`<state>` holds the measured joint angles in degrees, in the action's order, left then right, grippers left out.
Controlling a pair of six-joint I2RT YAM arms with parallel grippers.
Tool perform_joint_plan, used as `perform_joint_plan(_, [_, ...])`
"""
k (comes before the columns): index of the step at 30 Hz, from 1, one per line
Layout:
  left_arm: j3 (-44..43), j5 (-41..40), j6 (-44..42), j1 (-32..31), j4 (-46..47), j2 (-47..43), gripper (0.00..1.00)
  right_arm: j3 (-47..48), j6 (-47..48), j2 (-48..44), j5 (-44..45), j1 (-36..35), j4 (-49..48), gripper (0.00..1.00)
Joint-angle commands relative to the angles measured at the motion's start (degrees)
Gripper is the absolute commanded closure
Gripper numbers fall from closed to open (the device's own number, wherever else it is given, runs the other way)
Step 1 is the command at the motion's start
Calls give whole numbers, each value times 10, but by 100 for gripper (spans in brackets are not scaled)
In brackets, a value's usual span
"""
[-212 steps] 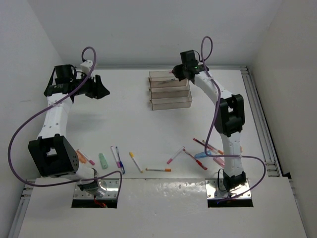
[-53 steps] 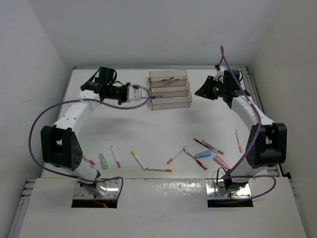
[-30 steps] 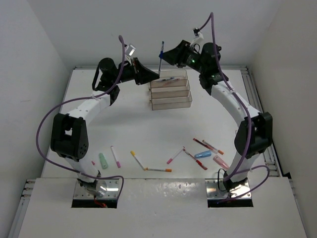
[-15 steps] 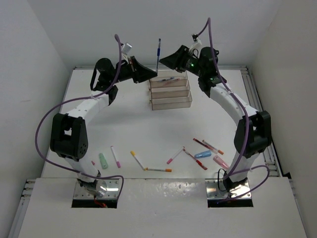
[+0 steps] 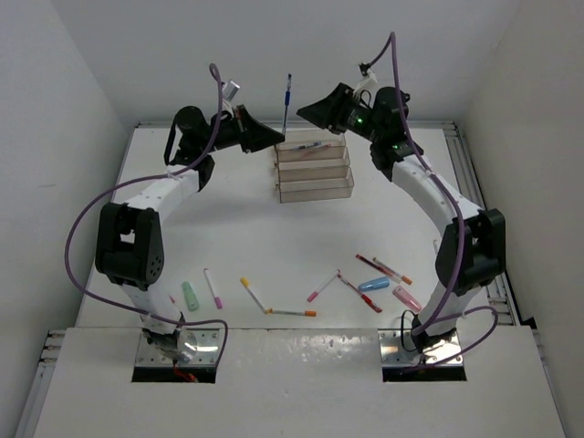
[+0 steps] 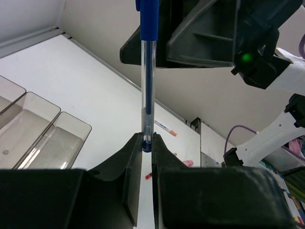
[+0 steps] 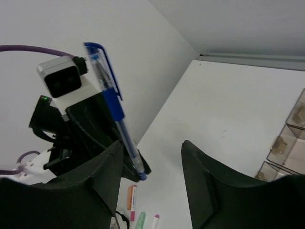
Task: Sort the stationery into containers
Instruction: Place the pen in the storage box.
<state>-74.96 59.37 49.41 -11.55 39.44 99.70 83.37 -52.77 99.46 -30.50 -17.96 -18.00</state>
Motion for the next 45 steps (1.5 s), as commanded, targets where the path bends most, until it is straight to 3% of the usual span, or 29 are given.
perform_joint_plan(1, [-19,24,-4,-5,17,0,100,41,-1,-9,-9,-16,-35,48])
perform_joint_plan(12, [-18,49,-82,-25,-62,-13,100,79,-1,26,-5,-28,-32,52])
perform_joint_plan(18, [-18,49,-109,-30,-82,-21,100,75,17,27,-3,-28,-20,77])
perform_joint_plan(21, [-19,48,-120,-29,-94,-22,100,74,37,23,1,-27,-7,96])
perform_joint_plan(22, [-20,43,-128,-28,-113,-23,81,75,49,22,0,-26,-3,100])
perform_joint_plan(23, [-24,39,-148,-23,-128,-25,66,78,73,21,0,-23,8,100])
perform_joint_plan(24, [-26,32,-162,-20,-146,-27,59,79,92,18,1,-22,15,100])
perform_joint_plan(25, [-30,14,-180,-15,-192,-28,46,81,114,18,1,-19,23,100])
perform_joint_plan(27, [-38,-19,-228,5,-227,-36,33,100,221,20,-3,-15,72,100])
perform_joint_plan(28, [-41,-29,-241,13,-251,-40,31,107,271,23,-3,-13,90,100])
perform_joint_plan(29, [-43,-42,-264,22,-265,-42,24,124,380,28,2,-14,134,100])
perform_joint_plan(35, [-64,-106,-360,86,-374,-55,23,158,700,93,89,-22,174,100])
perform_joint_plan(39, [-57,-159,-418,101,-461,-73,23,208,775,169,105,-20,165,100])
perform_joint_plan(45, [-19,-182,-449,116,-497,-110,23,334,848,303,108,-21,142,100])
